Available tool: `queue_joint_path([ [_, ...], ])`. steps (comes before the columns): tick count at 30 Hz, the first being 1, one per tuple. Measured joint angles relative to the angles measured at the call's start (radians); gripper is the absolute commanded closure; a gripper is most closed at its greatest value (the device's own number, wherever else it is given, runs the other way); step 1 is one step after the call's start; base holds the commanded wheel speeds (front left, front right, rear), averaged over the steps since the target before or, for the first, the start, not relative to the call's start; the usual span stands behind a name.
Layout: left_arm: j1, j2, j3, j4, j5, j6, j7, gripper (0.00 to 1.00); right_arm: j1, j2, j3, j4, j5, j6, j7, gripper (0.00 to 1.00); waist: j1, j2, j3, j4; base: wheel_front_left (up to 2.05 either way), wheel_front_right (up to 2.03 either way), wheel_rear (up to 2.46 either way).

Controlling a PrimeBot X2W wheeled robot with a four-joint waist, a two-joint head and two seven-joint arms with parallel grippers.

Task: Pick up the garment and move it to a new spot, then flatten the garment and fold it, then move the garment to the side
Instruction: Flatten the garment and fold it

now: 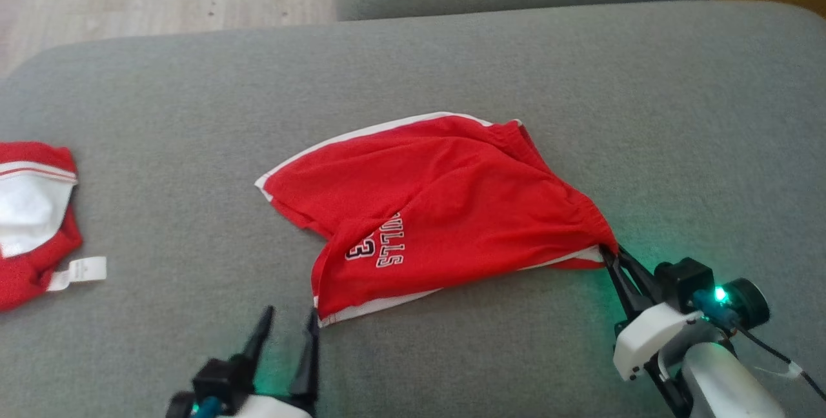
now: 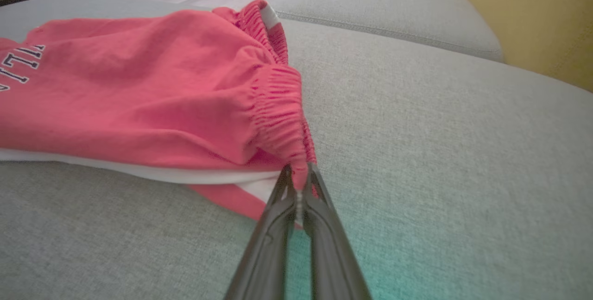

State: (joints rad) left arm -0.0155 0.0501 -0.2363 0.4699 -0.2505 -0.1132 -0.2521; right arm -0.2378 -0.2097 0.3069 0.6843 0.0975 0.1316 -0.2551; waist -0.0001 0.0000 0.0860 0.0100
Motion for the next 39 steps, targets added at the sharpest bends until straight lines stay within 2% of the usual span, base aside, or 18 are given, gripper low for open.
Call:
queue_joint_path([
  [8,-0.043,0.0,-0.104,0.082,-0.078,-0.012,0.0,0.0,-0.006,0.005,0.002,-0.014,0.007,0.0,0.0,1.0,0.0001,0.0,0.033,-0.039,0.0,0.0,0.0],
  [15,-0.067,0.007,-0.182,0.099,-0.102,-0.019,0.0,0.0,-0.025,0.008,0.0,-0.022,0.007,0.0,0.0,1.0,0.0001,0.0,0.055,-0.039,0.0,0.0,0.0],
  [22,-0.08,0.018,-0.2,0.107,-0.111,-0.019,-0.001,0.0,-0.048,0.011,0.0,-0.022,0.007,0.0,0.0,1.0,0.0001,0.0,0.065,-0.031,0.0,0.0,0.0],
  [24,-0.083,0.026,-0.216,0.109,-0.115,-0.019,-0.005,0.11,-0.051,0.011,0.001,-0.022,0.007,0.0,0.0,1.0,0.0001,0.0,0.067,-0.03,0.0,0.0,0.0],
  [25,-0.083,0.029,-0.22,0.11,-0.121,-0.019,-0.005,0.38,-0.051,0.011,0.001,-0.022,0.007,0.0,0.0,1.0,0.0001,0.0,0.067,-0.03,0.0,0.0,0.0],
  [26,-0.084,0.032,-0.224,0.112,-0.121,-0.019,-0.005,0.6,-0.051,0.011,0.001,-0.022,0.007,0.0,0.0,1.0,0.0001,0.0,0.068,-0.03,0.0,0.0,0.0],
  [27,-0.084,0.035,-0.229,0.115,-0.121,-0.019,-0.005,1.0,-0.052,0.011,0.001,-0.022,0.007,0.0,0.0,1.0,0.0001,0.0,0.068,-0.03,0.0,0.0,0.0],
  [33,-0.084,0.049,-0.241,0.051,-0.121,-0.019,-0.004,1.0,-0.058,0.02,-0.022,-0.065,0.04,0.0,0.0,1.0,0.0001,0.0,0.047,-0.028,0.0,0.0,0.0],
  [39,-0.115,0.121,-0.154,-0.14,-0.094,-0.019,-0.004,1.0,-0.059,0.045,-0.029,-0.201,0.133,0.0,0.0,1.0,0.0001,0.0,-0.009,-0.021,0.0,0.0,0.0],
])
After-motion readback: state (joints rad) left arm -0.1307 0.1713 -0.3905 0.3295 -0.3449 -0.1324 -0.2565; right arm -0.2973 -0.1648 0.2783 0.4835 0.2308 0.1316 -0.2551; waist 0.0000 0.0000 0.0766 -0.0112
